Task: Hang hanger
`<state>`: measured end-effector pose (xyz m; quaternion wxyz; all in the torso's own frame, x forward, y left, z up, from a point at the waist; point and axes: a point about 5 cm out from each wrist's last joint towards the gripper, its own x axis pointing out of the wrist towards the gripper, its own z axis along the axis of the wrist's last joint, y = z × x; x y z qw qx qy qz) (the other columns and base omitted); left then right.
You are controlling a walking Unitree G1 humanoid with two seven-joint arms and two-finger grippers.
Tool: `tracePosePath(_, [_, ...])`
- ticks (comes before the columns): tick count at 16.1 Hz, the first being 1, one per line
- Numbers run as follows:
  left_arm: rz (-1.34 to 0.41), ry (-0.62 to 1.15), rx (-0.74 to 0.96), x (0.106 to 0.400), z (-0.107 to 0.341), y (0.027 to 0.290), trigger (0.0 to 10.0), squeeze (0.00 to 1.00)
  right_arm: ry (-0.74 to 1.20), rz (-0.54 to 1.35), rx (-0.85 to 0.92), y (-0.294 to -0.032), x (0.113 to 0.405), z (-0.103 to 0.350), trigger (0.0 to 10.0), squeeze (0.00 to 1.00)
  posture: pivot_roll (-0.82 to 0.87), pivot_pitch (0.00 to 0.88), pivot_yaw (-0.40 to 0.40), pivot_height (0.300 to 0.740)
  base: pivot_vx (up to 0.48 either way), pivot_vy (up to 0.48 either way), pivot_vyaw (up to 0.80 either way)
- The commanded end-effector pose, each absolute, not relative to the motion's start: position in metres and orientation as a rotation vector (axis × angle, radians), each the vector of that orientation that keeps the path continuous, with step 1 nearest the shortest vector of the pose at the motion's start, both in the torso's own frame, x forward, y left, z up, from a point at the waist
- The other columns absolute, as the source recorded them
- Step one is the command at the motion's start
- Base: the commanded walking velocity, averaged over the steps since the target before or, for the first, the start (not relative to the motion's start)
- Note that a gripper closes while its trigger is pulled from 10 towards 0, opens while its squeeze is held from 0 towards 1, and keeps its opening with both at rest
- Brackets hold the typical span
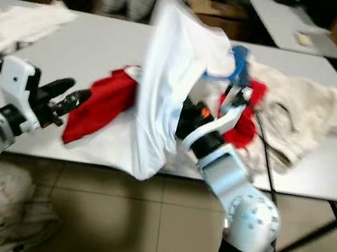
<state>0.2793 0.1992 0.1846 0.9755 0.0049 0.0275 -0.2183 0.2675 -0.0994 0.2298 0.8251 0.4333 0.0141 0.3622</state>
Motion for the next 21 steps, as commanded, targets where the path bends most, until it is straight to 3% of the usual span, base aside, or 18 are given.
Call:
tracePosePath(1, [-0.437, 0.066, 0.017, 0.274, 0.183, 0.198, 10.0, 1.0, -0.035, 0.865, 0.934, -0.1, 0.261, 0.247, 10.0, 0.0, -0.01, 0.0, 0.01, 0.74, 0.0, 0.0, 0.78])
tracePosePath(5, [-0.376, 0.035, -0.007, 0.266, 0.183, 0.196, 10.0, 0.91, -0.185, 1.047, 0.953, -0.097, 0.247, 0.282, 10.0, 0.0, 0.0, 0.0, -0.006, 0.74, 0.0, 0.0, 0.77])
tracePosePath(11, [-0.23, 0.033, -0.006, 0.267, 0.182, 0.21, 10.0, 0.89, -0.237, 1.107, 0.934, -0.097, 0.243, 0.299, 10.0, 0.0, 0.01, 0.0, -0.014, 0.74, 0.0, 0.0, 0.77])
tracePosePath(14, [-0.211, 0.051, 0.015, 0.266, 0.178, 0.212, 10.0, 0.89, -0.106, 1.027, 0.871, -0.093, 0.252, 0.276, 10.0, 0.0, 0.01, 0.0, -0.014, 0.74, 0.0, 0.0, 0.77])
tracePosePath(17, [-0.164, 0.102, 0.069, 0.264, 0.17, 0.22, 10.0, 0.89, 0.119, 0.891, 0.69, -0.094, 0.26, 0.226, 10.0, 0.0, 0.01, 0.0, -0.013, 0.74, 0.0, 0.0, 0.77])
tracePosePath(21, [-0.359, 0.174, 0.083, 0.249, 0.158, 0.202, 10.0, 0.89, 0.186, 0.878, 0.672, -0.097, 0.256, 0.208, 10.0, 0.0, 0.02, 0.0, -0.013, 0.74, 0.0, 0.0, 0.77])
